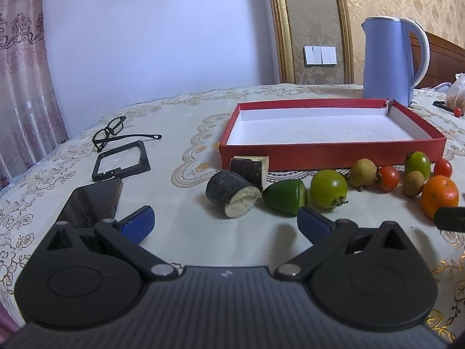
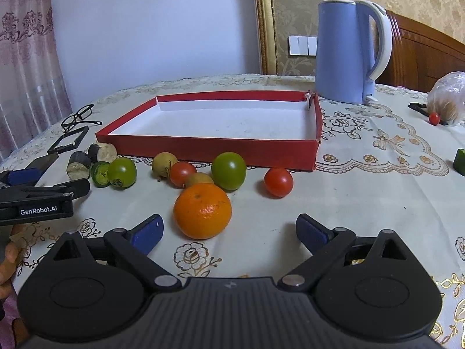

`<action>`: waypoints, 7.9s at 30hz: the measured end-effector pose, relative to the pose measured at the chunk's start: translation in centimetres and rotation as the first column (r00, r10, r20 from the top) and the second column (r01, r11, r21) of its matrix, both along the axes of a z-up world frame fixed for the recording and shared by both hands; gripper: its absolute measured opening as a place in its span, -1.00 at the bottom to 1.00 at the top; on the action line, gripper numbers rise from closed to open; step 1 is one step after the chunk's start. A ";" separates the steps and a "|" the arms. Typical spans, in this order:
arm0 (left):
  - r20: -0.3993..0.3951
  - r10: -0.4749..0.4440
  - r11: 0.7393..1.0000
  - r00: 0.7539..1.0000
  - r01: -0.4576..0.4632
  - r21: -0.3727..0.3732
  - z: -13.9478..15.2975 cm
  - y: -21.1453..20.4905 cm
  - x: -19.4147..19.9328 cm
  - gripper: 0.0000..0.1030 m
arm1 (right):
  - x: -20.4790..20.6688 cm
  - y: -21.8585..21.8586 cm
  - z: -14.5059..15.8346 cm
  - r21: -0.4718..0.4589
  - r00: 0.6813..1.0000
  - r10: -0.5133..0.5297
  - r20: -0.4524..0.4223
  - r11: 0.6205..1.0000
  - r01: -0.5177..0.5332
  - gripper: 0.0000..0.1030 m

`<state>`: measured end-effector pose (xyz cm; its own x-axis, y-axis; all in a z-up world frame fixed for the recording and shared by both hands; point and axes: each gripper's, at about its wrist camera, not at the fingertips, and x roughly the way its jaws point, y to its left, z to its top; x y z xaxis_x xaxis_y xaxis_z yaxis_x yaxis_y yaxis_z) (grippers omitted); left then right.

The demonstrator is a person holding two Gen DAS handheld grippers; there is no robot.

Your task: Organize fruits

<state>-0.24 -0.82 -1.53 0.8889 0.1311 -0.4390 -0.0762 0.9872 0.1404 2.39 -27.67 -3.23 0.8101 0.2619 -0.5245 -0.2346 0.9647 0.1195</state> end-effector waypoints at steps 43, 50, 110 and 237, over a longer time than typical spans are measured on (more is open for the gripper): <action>-0.001 -0.012 1.000 1.000 0.012 -0.014 0.0 0.2 0.1 1.00 | 0.7 1.4 0.2 -0.081 0.999 0.041 0.012 0.996 -0.040 0.70; -0.005 -0.017 1.000 1.000 0.017 -0.023 0.0 0.3 0.1 1.00 | -0.9 0.4 0.9 -0.112 0.995 0.004 0.102 0.994 0.007 1.00; 0.014 -0.323 0.946 0.946 0.323 0.008 4.3 3.2 2.3 -0.26 | 0.9 -1.8 3.7 0.023 0.989 0.099 0.110 0.994 -0.102 -0.18; -0.001 0.225 0.926 0.974 -0.214 -0.312 1.7 7.1 4.9 1.00 | 2.4 -2.3 1.3 -0.236 0.988 0.098 0.122 0.969 -0.067 0.99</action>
